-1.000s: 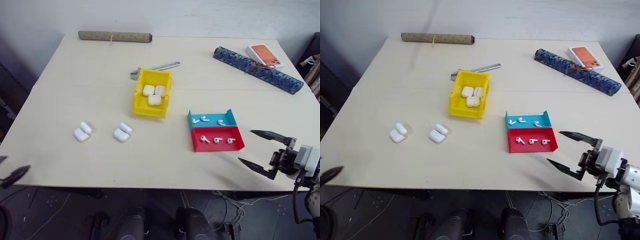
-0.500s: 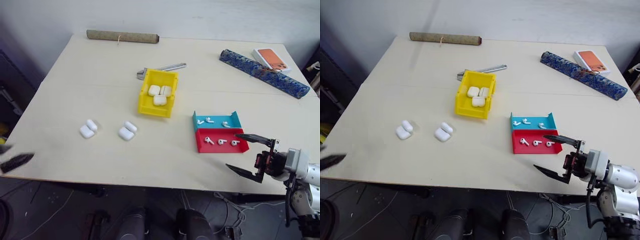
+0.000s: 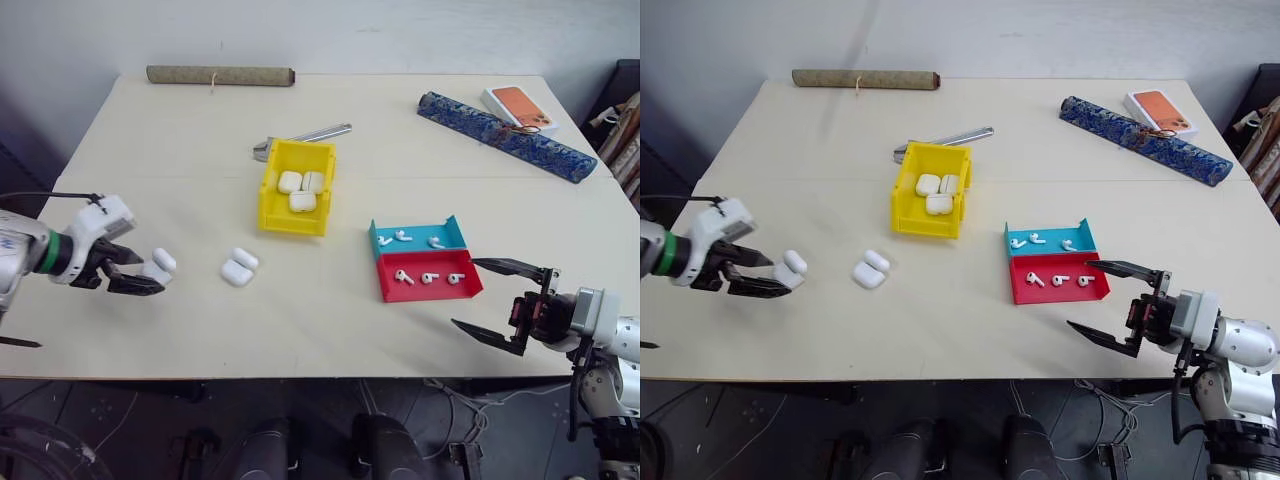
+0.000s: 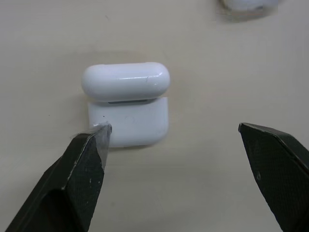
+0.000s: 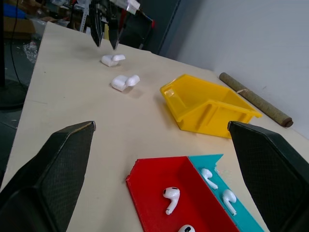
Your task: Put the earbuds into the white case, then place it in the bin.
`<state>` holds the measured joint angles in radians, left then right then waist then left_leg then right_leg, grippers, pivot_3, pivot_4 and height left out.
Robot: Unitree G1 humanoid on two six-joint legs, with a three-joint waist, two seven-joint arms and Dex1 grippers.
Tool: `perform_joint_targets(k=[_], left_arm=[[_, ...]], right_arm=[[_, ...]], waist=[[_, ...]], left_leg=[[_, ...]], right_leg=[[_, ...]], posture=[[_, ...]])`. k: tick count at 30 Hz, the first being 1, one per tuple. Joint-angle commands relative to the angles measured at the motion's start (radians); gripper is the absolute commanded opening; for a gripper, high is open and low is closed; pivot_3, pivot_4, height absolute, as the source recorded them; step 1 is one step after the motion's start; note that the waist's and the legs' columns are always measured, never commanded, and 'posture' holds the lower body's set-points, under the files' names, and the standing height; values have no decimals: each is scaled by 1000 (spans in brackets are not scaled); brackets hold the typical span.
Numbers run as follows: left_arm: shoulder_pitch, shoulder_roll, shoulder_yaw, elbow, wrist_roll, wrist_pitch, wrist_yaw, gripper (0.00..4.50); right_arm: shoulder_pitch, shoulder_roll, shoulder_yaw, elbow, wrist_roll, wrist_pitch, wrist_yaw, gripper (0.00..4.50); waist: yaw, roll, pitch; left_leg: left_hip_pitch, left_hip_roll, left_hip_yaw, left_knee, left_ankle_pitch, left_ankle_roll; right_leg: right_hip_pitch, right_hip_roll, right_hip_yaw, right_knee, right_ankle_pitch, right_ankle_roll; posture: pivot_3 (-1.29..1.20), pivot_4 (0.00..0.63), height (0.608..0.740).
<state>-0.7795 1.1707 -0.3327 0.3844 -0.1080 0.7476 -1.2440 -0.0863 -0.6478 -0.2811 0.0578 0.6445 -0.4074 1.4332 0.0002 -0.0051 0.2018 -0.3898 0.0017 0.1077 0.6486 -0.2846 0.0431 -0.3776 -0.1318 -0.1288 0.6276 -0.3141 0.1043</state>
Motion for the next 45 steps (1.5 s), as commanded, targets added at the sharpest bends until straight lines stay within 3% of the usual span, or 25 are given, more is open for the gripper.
perform_joint_targets(k=[1,4,11,22,29,36,40,45], left_arm=[[-98,-31,-78,108,126,-36,-50,4459],[-138,-71,-132,174,219,-81,-46,4459],[-160,-161,-113,222,280,-79,-21,4459],[-142,-228,-64,172,316,20,22,4459],[-113,-219,-67,104,336,67,15,4459],[-91,-234,-30,90,324,88,46,2736],[-59,-208,65,56,261,74,40,2737],[58,-189,420,-76,-19,-36,-36,2737]], right_arm=[[28,-8,-14,-106,2,35,-59,4500],[44,-18,-16,-179,0,78,-110,4500],[74,-41,-37,-255,4,131,-154,4500],[26,-32,1,-248,-23,160,-178,4500],[21,-31,2,-265,-22,175,-188,4500],[15,-28,8,-273,-26,185,-200,4500],[18,-29,10,-288,-35,197,-217,4500],[64,-50,-33,-305,-35,202,-228,4500]], waist=[[1,-1,0],[1,-1,0],[3,-1,0],[18,-1,0],[23,-1,0],[22,-1,0],[21,-1,0],[18,-4,1]], left_leg=[[0,0,0,0,0,0],[0,0,0,1,0,1],[0,1,-1,2,-1,1],[2,-1,-1,4,0,3],[2,-3,-1,5,-1,4],[2,-3,-1,5,-1,4],[2,-3,-1,5,-1,4],[-1,-2,-3,6,-1,4]], right_leg=[[0,0,2,0,0,0],[0,-1,6,0,0,0],[1,-5,6,1,0,0],[1,-11,5,2,0,0],[1,-13,5,2,0,0],[1,-13,4,2,0,0],[1,-13,4,2,0,0],[1,-14,2,2,0,0]], posture=[[0,150,740],[0,150,740],[0,150,740],[0,150,740],[0,150,740],[0,150,740],[0,150,740],[0,150,740]])
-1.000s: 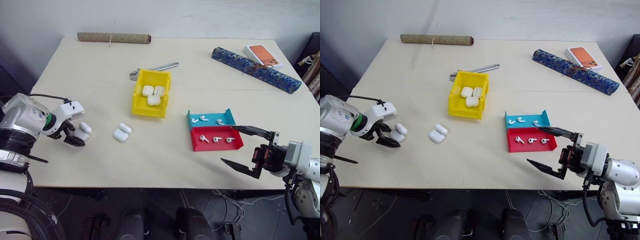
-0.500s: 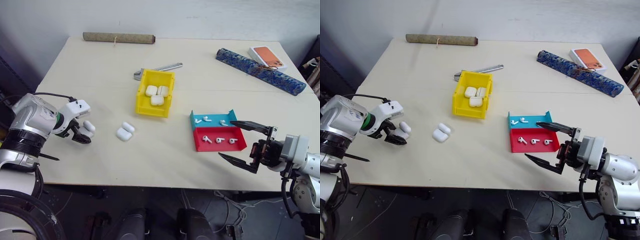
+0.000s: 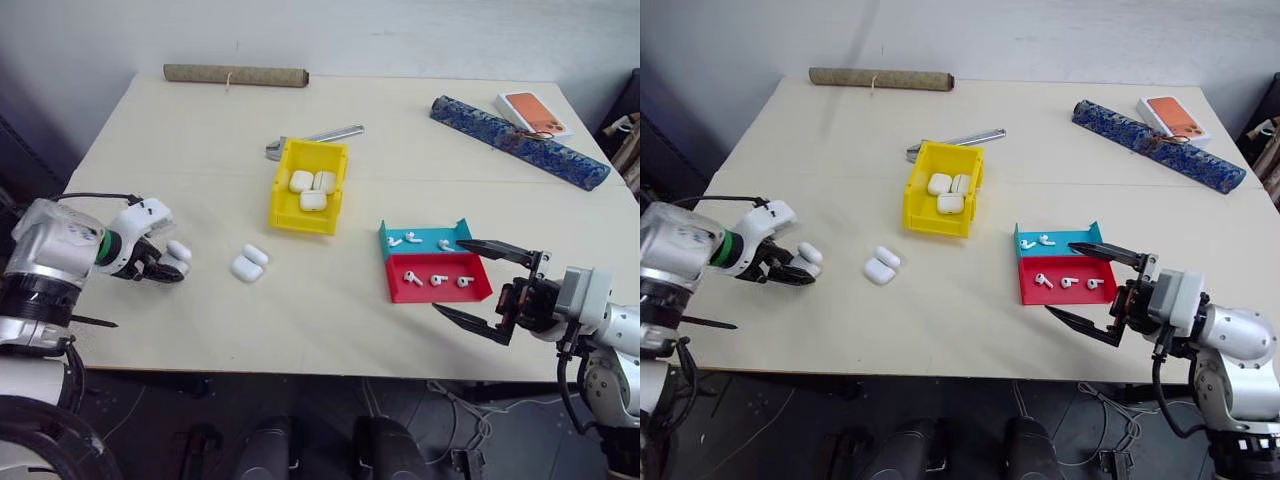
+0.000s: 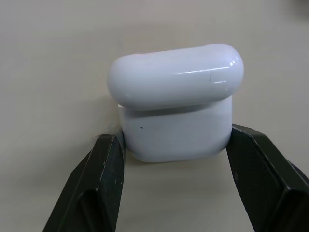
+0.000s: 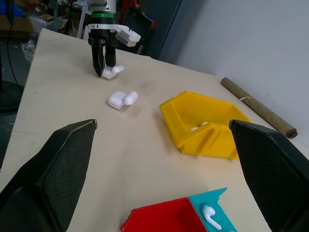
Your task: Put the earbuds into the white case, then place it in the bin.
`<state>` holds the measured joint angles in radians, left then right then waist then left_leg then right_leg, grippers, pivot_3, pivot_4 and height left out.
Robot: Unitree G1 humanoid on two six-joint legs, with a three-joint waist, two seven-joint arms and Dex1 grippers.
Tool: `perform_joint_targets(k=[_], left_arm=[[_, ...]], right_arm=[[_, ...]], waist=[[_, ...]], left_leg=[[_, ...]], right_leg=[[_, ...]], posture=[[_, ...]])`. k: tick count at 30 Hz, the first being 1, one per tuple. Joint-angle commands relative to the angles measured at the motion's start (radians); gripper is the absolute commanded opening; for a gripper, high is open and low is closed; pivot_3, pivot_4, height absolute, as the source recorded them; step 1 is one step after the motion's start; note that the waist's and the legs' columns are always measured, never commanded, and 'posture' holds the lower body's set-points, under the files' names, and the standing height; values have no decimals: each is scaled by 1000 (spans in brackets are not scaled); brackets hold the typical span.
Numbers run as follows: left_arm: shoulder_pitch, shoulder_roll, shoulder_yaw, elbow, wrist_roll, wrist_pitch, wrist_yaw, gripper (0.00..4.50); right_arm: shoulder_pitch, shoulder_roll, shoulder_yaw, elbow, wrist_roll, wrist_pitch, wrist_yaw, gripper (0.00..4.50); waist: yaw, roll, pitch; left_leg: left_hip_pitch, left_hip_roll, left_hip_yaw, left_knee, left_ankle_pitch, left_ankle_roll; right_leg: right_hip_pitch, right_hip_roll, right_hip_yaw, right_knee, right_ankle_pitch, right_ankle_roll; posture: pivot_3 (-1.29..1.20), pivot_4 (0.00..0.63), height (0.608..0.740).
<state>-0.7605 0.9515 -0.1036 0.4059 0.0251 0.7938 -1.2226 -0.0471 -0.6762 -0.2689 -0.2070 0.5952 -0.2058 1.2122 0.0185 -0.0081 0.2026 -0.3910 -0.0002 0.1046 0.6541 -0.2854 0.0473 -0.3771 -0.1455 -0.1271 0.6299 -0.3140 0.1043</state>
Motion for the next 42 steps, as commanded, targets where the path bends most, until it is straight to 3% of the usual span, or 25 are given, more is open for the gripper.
perform_joint_targets(k=[1,3,5,8,12,17,20,27,33,36,42], left_arm=[[96,-1,300,-158,-241,-171,-86,2737],[191,-161,525,-274,-424,-460,-94,2737],[294,-262,591,-399,-492,-503,-33,2737],[457,-395,535,-651,-595,-450,50,2737],[602,-575,362,-871,-700,-448,119,2737],[681,-642,164,-845,-632,-614,15,2737],[656,-655,97,-788,-612,-667,-9,2737],[532,-644,63,-624,-586,-762,-46,2737],[491,-641,51,-576,-587,-767,-34,2737],[505,-634,41,-589,-585,-763,-24,2737],[547,-614,28,-639,-593,-725,11,2737]], right_arm=[[39,-28,-59,-41,14,4,-9,4500],[65,-44,-81,-40,6,15,-16,4500],[87,-61,-102,-45,-16,35,-47,4500],[134,-94,-149,-69,-65,92,-123,4500],[290,-159,-270,-100,-191,194,-211,4500],[456,-164,-371,32,-221,145,-139,4500],[460,-183,-371,82,-214,119,-102,4500],[267,-338,-241,-37,-92,364,-32,4500],[19,-514,15,-21,-186,490,22,4500],[-147,-510,166,44,-281,443,58,3912],[-372,-455,367,220,-446,350,108,1895]], waist=[[-1,-1,0],[-3,0,0],[-2,0,0],[-1,0,0],[15,0,0],[20,2,-1],[17,3,-2],[-10,11,-6],[3,11,-6],[6,11,-6],[2,11,-6]], left_leg=[[0,0,-1,0,0,0],[-1,0,-1,1,-1,1],[-1,-1,-4,5,-3,2],[0,-1,-4,8,-6,3],[0,-1,-5,10,-7,5],[4,-2,-6,9,-10,5],[4,-1,-5,9,-11,6],[5,2,-3,9,-11,6],[2,1,-7,10,-12,7],[1,1,-8,11,-12,7],[0,0,-8,11,-12,7]], right_leg=[[0,0,-1,0,0,0],[1,-2,-3,-2,0,1],[4,-3,-4,-3,0,1],[8,-2,-5,-4,1,1],[10,-3,-5,-6,2,3],[17,0,-4,-13,2,3],[17,0,-4,-15,2,3],[17,2,-3,-16,2,3],[16,1,-6,-17,2,3],[17,1,-8,-19,2,3],[17,0,-9,-20,2,4]], posture=[[0,150,740],[0,150,740],[0,150,740],[0,150,740],[0,150,740],[0,150,740],[0,150,740],[0,150,740],[0,150,740],[0,150,740],[0,150,740]])
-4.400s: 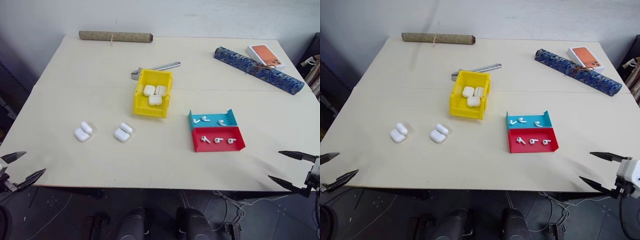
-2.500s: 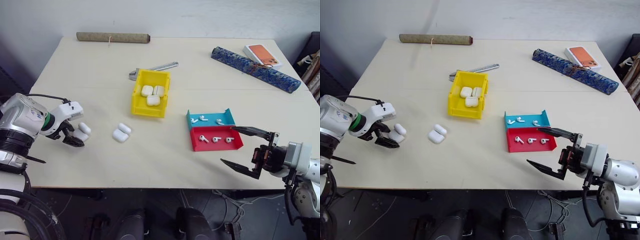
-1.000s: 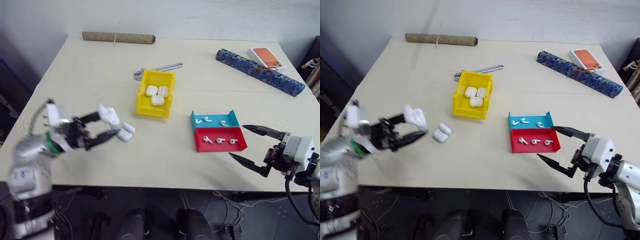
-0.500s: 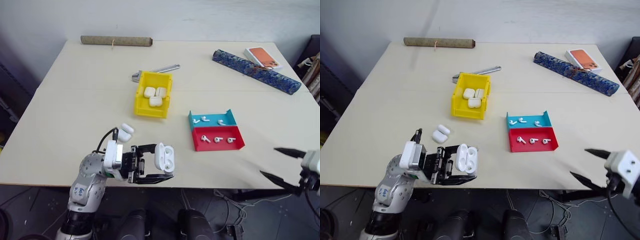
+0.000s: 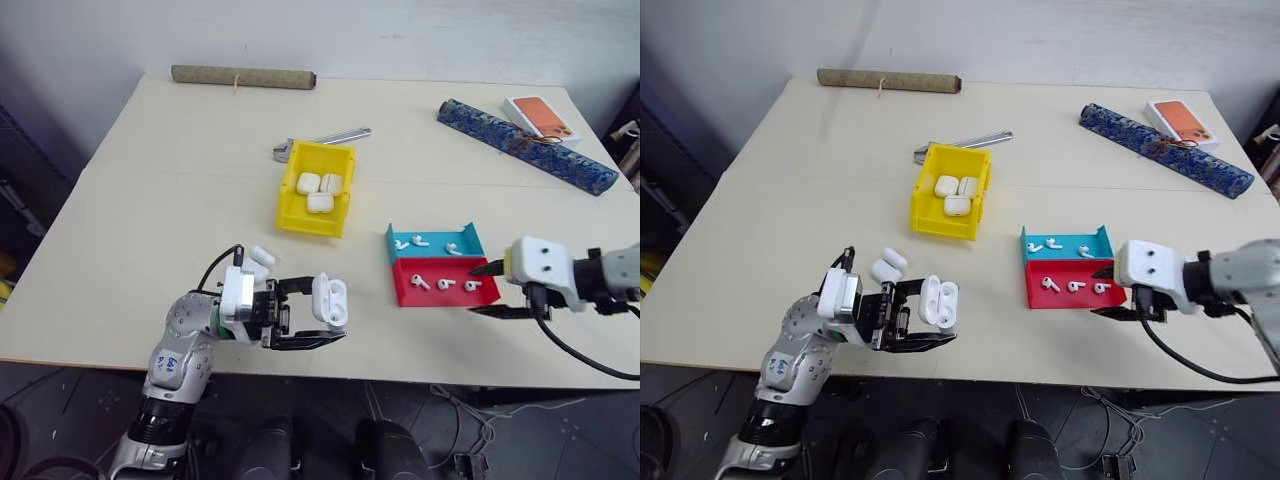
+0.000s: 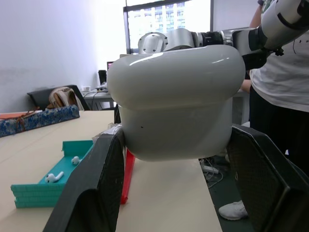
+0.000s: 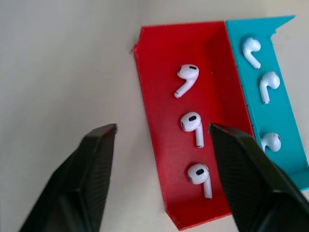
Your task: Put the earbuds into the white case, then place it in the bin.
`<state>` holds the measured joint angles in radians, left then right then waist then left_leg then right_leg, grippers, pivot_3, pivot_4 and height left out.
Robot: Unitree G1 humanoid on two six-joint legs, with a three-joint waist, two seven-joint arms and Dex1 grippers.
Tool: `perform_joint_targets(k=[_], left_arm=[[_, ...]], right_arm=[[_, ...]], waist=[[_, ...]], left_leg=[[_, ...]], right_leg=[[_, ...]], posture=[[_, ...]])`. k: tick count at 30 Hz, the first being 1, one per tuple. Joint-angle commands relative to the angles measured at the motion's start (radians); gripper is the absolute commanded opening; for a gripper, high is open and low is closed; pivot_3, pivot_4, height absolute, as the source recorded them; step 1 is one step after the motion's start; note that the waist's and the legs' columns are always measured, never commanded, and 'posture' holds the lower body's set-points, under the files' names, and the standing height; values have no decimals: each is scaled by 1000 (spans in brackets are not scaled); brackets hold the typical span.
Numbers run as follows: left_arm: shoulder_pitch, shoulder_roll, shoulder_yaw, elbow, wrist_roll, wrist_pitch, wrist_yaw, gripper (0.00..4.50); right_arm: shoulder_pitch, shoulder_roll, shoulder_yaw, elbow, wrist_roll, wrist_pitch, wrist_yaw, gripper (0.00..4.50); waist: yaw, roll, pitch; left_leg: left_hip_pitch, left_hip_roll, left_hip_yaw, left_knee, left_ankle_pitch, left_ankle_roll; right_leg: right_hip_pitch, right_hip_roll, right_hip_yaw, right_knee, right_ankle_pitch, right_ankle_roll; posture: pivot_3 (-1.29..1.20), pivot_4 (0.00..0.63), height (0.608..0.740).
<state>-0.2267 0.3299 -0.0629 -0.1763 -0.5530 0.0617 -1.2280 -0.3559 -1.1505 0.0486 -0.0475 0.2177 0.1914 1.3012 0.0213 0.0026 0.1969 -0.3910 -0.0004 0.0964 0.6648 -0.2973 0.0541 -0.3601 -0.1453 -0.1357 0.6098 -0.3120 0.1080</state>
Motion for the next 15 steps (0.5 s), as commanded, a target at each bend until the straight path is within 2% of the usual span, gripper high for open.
perform_joint_targets(k=[1,2,8,15], left_arm=[[19,9,-14,-62,-14,8,21,2737],[24,10,-16,-66,-13,8,24,2737],[54,13,-25,-90,-3,1,54,2737],[72,20,-35,-102,2,-6,71,2737]], right_arm=[[-87,27,68,83,-88,-55,22,1523],[-105,34,81,101,-103,-66,27,1176],[-222,80,167,207,-205,-129,51,1176],[-289,95,215,302,-283,-206,82,1176]], waist=[[0,0,0],[1,0,0],[-2,0,0],[-1,0,0]], left_leg=[[0,0,0,0,0,0],[0,0,0,0,0,0],[0,0,0,0,0,0],[0,0,0,0,0,-1]], right_leg=[[0,0,0,0,0,0],[0,0,0,1,0,0],[0,0,0,1,0,0],[0,0,0,0,0,0]], posture=[[0,150,740],[0,150,740],[0,150,740],[0,150,740]])
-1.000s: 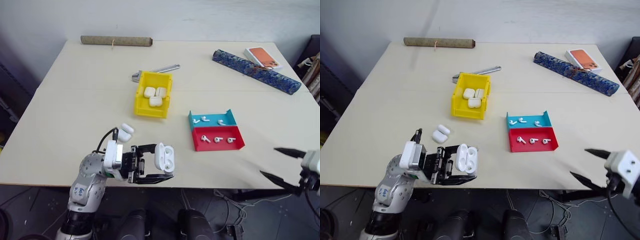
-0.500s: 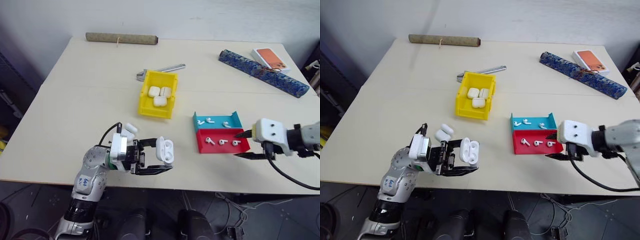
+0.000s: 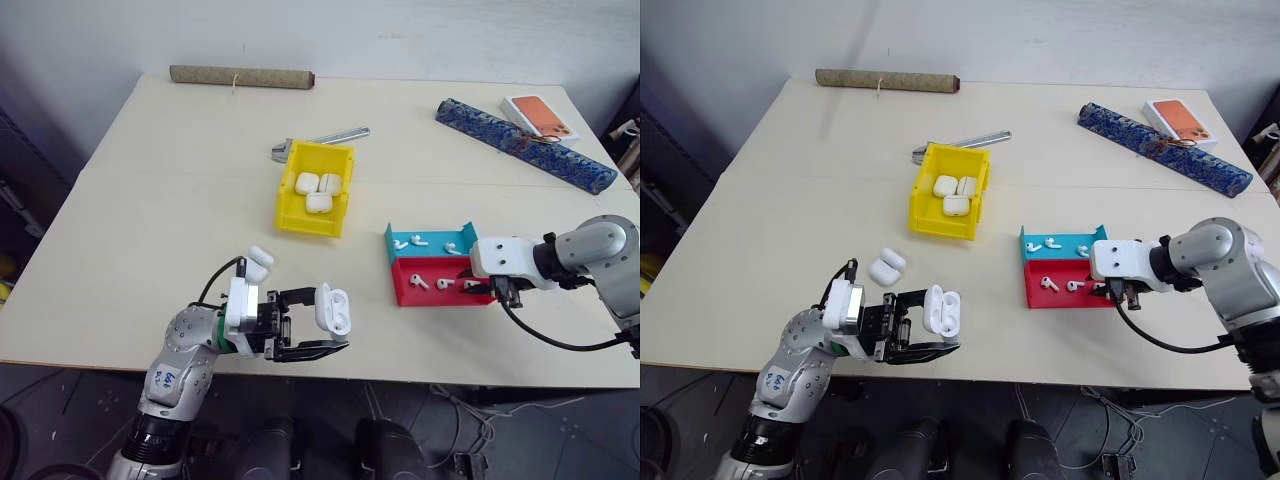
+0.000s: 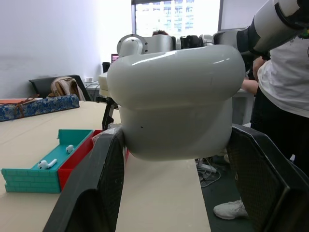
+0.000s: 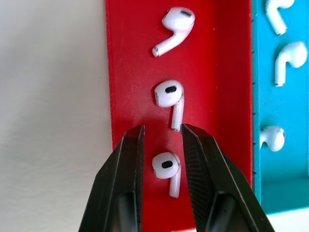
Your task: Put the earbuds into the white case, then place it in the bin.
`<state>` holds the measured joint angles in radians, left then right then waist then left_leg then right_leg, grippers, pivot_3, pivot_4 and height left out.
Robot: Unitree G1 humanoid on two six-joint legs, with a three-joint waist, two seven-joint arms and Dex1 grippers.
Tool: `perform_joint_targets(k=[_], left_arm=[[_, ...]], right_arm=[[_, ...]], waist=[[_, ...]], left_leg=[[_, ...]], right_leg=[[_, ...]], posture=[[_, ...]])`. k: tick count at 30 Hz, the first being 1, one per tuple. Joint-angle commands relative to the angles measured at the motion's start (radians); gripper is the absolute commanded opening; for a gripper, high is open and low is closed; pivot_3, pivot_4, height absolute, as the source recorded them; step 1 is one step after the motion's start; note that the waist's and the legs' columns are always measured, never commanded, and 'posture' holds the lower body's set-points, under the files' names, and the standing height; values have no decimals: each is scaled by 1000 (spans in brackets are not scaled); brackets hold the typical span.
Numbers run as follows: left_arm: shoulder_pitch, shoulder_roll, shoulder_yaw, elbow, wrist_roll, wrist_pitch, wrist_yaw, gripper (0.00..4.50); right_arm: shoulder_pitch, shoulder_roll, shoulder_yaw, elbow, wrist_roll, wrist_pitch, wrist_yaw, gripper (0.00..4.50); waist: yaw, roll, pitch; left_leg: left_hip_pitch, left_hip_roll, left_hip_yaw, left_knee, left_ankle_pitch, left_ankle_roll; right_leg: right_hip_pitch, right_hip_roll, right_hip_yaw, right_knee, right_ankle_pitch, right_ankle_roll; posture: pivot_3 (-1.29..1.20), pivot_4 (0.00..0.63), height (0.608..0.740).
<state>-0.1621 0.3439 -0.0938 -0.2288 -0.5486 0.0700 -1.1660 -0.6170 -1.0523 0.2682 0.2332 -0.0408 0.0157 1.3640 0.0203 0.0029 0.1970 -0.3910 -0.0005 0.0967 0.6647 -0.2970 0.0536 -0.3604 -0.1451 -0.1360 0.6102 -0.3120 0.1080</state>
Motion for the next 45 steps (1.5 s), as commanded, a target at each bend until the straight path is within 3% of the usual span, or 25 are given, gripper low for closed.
perform_joint_targets(k=[1,22,43,45], left_arm=[[9,8,-6,-51,-3,-14,12,2737],[6,22,-3,-48,-11,-8,25,2737],[8,29,2,-52,-11,-8,33,2737],[10,30,2,-56,-11,-8,36,2737]], right_arm=[[-37,0,1,33,-35,-35,19,1176],[-137,73,58,131,-150,-74,86,1176],[-151,66,85,203,-222,-183,87,1176],[-154,66,87,210,-223,-188,94,808]], waist=[[-1,0,0],[-22,0,0],[-21,0,0],[-21,0,0]], left_leg=[[0,0,0,0,0,0],[0,0,0,0,0,0],[0,0,0,0,0,-1],[0,0,0,0,0,-1]], right_leg=[[0,0,0,0,0,0],[0,0,0,0,0,0],[0,0,0,0,0,0],[0,0,0,0,0,0]], posture=[[0,150,740],[0,150,740],[0,150,740],[0,150,740]])
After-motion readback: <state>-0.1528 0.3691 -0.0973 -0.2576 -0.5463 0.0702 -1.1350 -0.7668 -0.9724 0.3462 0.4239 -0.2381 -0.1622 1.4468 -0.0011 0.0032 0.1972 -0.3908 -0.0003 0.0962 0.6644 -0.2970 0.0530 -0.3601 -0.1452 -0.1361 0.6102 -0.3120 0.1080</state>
